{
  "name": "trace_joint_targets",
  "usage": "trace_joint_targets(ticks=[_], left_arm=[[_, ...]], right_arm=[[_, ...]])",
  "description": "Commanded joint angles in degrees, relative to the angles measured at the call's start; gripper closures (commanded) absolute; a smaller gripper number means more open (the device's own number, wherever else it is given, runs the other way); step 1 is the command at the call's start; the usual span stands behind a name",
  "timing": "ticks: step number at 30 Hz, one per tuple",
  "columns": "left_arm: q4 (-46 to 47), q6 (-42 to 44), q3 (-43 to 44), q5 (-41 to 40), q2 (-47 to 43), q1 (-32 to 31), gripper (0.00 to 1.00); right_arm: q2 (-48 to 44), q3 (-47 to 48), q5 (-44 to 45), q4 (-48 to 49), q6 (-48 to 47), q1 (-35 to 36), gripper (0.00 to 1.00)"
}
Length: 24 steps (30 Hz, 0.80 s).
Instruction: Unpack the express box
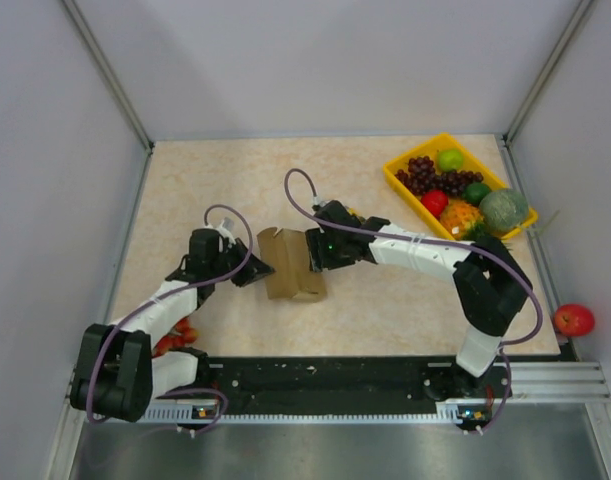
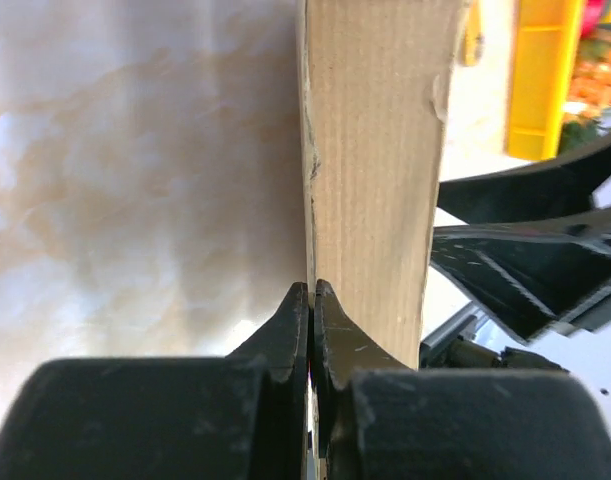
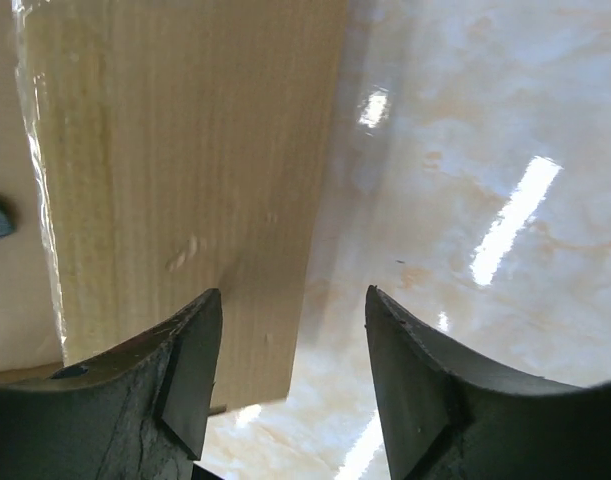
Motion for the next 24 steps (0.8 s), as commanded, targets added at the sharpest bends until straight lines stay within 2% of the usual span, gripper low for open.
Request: trace_joint_targets(ticks=[1,10,14,18,24], left_arm=[[-6.8,3.2,6.7,4.1,-3.1,-0.1,1.00],[-10.3,3.4,9.8,6.8,-2.9,-0.1,1.00],[-11.0,3.4,11.4,8.3,-2.8,-0.1,1.00],[-12.2,3.4,12.7,8.5,-3.0,-0.1,1.00],[-14.4,3.8,13.7,8.2,-4.0,-0.1,1.00]], right_arm=[[-5.6,4.2,5.0,-3.1,-2.3,-0.5,0.36],[-11.2,6.1,5.7,-3.7,-3.0,-0.5,0.26],[-9.9,7.6,0.8,-3.1,-7.4,0.1,0.23],[-7.4,9.2,2.6,-3.2,-10.1,3.5,0.21],[-3.7,8.3,3.7,-3.9,-8.6,3.8,0.21]])
